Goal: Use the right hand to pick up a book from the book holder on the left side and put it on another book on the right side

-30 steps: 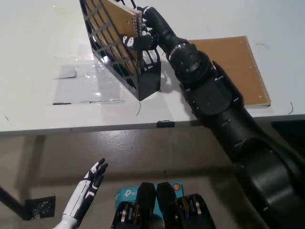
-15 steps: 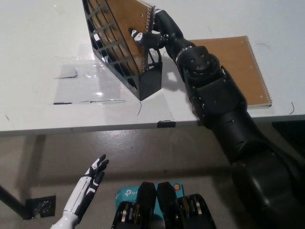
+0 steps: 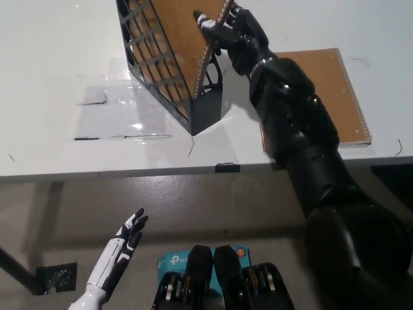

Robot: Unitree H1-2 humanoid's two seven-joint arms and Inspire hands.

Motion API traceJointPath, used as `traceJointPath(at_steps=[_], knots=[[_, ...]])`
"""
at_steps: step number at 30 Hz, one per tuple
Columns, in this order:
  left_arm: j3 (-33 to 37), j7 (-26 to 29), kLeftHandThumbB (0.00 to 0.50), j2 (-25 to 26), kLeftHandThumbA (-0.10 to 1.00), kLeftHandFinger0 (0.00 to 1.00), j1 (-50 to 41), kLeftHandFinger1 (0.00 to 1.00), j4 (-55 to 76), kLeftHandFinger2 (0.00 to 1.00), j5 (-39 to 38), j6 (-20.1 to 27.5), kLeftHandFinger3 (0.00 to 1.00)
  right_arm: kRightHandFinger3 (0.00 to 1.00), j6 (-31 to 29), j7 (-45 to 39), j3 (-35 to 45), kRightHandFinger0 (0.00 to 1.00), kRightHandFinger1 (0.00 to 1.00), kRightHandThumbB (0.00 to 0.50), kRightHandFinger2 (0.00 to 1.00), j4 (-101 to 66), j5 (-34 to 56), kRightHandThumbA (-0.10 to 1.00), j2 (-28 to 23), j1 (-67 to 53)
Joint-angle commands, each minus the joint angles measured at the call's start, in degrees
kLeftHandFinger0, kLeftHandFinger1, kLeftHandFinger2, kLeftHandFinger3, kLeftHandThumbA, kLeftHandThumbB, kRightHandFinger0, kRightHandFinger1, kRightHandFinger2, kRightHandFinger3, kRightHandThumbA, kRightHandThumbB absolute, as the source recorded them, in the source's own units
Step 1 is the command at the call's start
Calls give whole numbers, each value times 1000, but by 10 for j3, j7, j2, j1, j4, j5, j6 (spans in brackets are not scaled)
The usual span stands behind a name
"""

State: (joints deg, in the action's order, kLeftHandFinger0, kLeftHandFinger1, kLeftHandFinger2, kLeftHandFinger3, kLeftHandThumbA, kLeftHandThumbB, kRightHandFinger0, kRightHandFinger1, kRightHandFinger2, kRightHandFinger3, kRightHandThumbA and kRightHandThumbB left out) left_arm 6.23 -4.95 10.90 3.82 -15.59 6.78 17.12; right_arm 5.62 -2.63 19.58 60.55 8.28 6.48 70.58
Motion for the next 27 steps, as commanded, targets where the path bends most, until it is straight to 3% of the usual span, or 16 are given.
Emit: traceJointPath(at_steps=[1,5,7,13,21,27], knots=[[1,-12,193,7,1000,1000,11,1000,6,1000,-5,24,1000,894,5,-26,47,0,393,100,797,-50,106,-100,0,102],[2,-10,188,9,1000,1000,11,1000,10,1000,1,19,1000,928,35,-10,54,0,421,121,804,-87,114,-100,-1,122],[2,-12,173,7,1000,1000,11,1000,8,1000,-3,21,1000,1000,53,2,54,0,419,114,840,-106,116,-100,-2,130],[5,-13,161,10,1000,1000,10,1000,5,1000,1,24,1000,997,71,7,60,0,397,94,837,-130,133,-100,-7,137],[6,-19,141,11,1000,1000,5,1000,12,1000,1,19,1000,904,71,3,65,0,406,84,801,-131,155,-100,-23,157],[7,-16,145,10,1000,986,-7,1000,15,1000,2,22,1000,1000,90,19,70,0,400,72,810,-155,166,-100,-36,151]])
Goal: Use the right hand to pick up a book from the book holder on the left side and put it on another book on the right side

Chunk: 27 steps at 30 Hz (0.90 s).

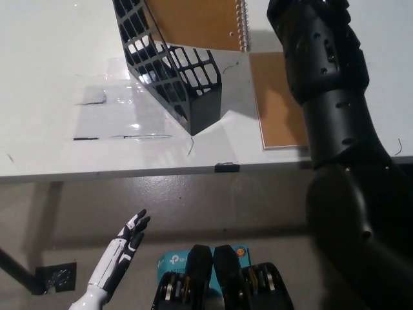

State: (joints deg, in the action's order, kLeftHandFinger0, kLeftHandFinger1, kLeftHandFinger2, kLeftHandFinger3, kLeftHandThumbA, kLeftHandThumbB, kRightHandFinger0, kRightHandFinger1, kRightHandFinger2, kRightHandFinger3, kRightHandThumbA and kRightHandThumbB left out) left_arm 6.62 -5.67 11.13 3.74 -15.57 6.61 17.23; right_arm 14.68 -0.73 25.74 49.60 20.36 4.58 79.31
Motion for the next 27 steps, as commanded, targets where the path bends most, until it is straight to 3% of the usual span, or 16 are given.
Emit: traceJointPath(at_steps=[1,6,8,11,14,20,23,27], knots=[[3,-9,145,8,1000,986,-10,1000,16,1000,3,19,1000,1000,1,0,10,0,414,70,817,-48,48,-100,-19,61],[3,-6,142,9,1000,980,-19,1000,17,1000,7,17,1000,1000,17,-11,40,0,413,45,829,-52,84,-100,-40,48],[1,-9,133,8,1000,981,-21,1000,16,1000,-1,18,1000,1000,41,-2,65,0,384,62,815,-58,108,-100,-53,45],[0,-8,137,9,1000,975,-19,1000,16,1000,0,17,1000,1000,77,-18,99,0,285,69,700,-42,146,-100,-84,52],[0,-7,157,10,1000,975,-21,1000,16,1000,3,15,1000,1000,107,-32,111,0,270,67,645,-43,159,-100,-115,48],[1,-6,146,10,1000,975,-29,1000,14,1000,4,17,1000,1000,122,-10,142,0,250,51,634,-36,183,-100,-160,37],[-1,-3,143,6,1000,991,-30,1000,11,1000,2,21,1000,1000,123,-30,135,0,234,29,575,-13,184,-100,-189,29],[-4,2,182,3,1000,1000,-30,1000,6,1000,0,32,1000,1000,121,-15,130,0,237,59,585,-7,170,-100,-198,11]])
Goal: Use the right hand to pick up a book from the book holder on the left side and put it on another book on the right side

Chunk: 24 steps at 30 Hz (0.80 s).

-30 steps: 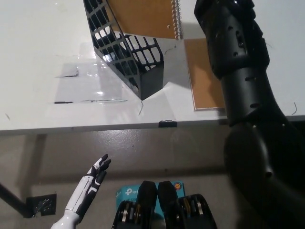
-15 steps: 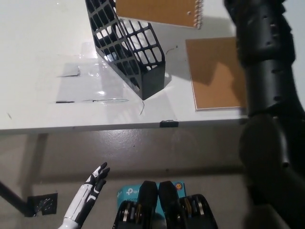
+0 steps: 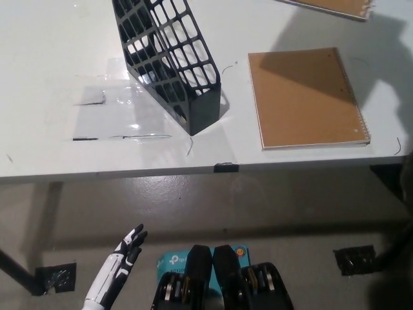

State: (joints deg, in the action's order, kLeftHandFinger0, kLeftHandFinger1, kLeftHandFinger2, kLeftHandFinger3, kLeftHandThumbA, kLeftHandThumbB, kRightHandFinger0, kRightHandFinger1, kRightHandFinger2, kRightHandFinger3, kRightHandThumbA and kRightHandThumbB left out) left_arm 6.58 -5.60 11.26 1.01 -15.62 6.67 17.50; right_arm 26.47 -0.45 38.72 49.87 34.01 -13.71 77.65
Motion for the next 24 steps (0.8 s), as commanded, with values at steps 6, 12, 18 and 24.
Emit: traceJointPath(at_steps=[6,12,18,24], knots=[[-10,9,196,-2,1000,1000,-9,1000,3,1000,-1,45,1000,1000,-5,-43,0,0,193,72,671,61,32,-100,-25,-12],[-13,12,200,-4,1000,1000,-7,1000,2,1000,3,44,1000,1000,-70,-58,-63,0,143,103,658,171,-31,-100,-31,-23],[-16,12,197,-2,1000,1000,-9,1000,7,1000,4,39,1000,1000,-122,-50,-97,0,186,80,724,241,-55,-100,-24,-32],[-18,6,219,-3,1000,1000,-6,1000,13,1000,-5,29,1000,1000,-147,-45,-120,0,207,48,767,280,-73,-100,-41,-28]])
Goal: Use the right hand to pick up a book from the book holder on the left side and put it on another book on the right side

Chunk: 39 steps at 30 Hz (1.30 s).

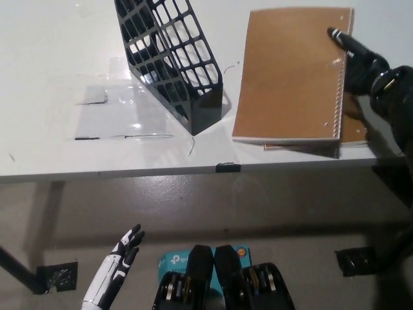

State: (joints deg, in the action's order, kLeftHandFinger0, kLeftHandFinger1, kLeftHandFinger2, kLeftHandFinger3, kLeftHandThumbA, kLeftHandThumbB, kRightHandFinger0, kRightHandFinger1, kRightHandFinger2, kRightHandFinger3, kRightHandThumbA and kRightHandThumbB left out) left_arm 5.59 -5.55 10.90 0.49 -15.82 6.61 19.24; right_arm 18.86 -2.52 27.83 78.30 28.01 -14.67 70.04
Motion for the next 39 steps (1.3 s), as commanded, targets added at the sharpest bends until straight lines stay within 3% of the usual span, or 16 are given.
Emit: traceJointPath(at_steps=[1,9,12,13,14,15,16,17,18,21,23,24,27,35,36,39], knots=[[-8,6,214,0,1000,1000,0,1000,15,1000,-3,13,1000,1000,-76,-23,-16,0,210,51,768,-2,-17,-100,-34,50],[-11,4,202,4,1000,1000,3,1000,7,1000,-4,27,1000,1000,-93,-20,-46,0,196,73,835,0,-39,-100,-63,67],[-11,6,193,2,1000,1000,2,1000,5,1000,-2,32,1000,1000,-104,-8,-72,0,241,124,882,-2,-62,-100,-75,74],[-11,7,191,3,1000,1000,-1,1000,9,1000,0,31,1000,961,-113,-7,-80,0,252,128,904,-3,-69,-100,-77,74],[-11,7,198,3,1000,1000,0,1000,11,1000,2,26,1000,797,-114,4,-92,0,294,152,902,-5,-81,-100,-80,78],[-11,7,197,3,1000,1000,1,1000,9,1000,0,27,1000,497,-124,3,-118,86,382,202,875,-5,-106,-100,-85,80],[-11,7,199,3,1000,1000,1,1000,10,1000,3,23,1000,1000,-108,-34,-134,845,1000,280,1000,-6,-113,119,-96,83],[-10,7,198,3,1000,1000,0,1000,11,1000,3,23,1000,1000,-100,-71,-144,1000,1000,297,1000,-6,-114,220,-102,83],[-10,5,195,3,1000,1000,0,1000,13,1000,1,20,1000,1000,-100,-131,-172,1000,1000,312,1000,-6,-129,382,-112,82],[-11,4,193,2,1000,1000,4,1000,9,1000,-3,21,1000,1000,-113,-152,-214,1000,1000,392,1000,-16,-155,463,-121,82],[-11,4,198,1,1000,1000,5,1000,9,1000,-3,19,1000,1000,-120,-159,-223,1000,1000,383,1000,-19,-153,423,-122,81],[-10,3,199,1,1000,1000,4,1000,10,1000,-4,16,1000,1000,-126,-166,-235,1000,1000,369,1000,-23,-160,435,-122,80],[-10,3,187,1,1000,1000,4,1000,9,1000,-4,16,1000,1000,-135,-169,-264,1000,1000,401,1000,-28,-176,513,-121,79],[-10,4,161,4,1000,1000,11,1000,11,1000,1,21,1000,1000,-129,-164,-282,1000,1000,381,1000,-40,-189,511,-128,76],[-11,2,159,4,1000,1000,13,1000,11,1000,-2,20,1000,1000,-136,-162,-281,1000,1000,388,1000,-39,-191,530,-131,77],[-12,3,167,5,1000,1000,19,1000,11,1000,-2,15,1000,1000,-196,-138,-292,1000,1000,343,1000,-71,-217,703,-147,76]])
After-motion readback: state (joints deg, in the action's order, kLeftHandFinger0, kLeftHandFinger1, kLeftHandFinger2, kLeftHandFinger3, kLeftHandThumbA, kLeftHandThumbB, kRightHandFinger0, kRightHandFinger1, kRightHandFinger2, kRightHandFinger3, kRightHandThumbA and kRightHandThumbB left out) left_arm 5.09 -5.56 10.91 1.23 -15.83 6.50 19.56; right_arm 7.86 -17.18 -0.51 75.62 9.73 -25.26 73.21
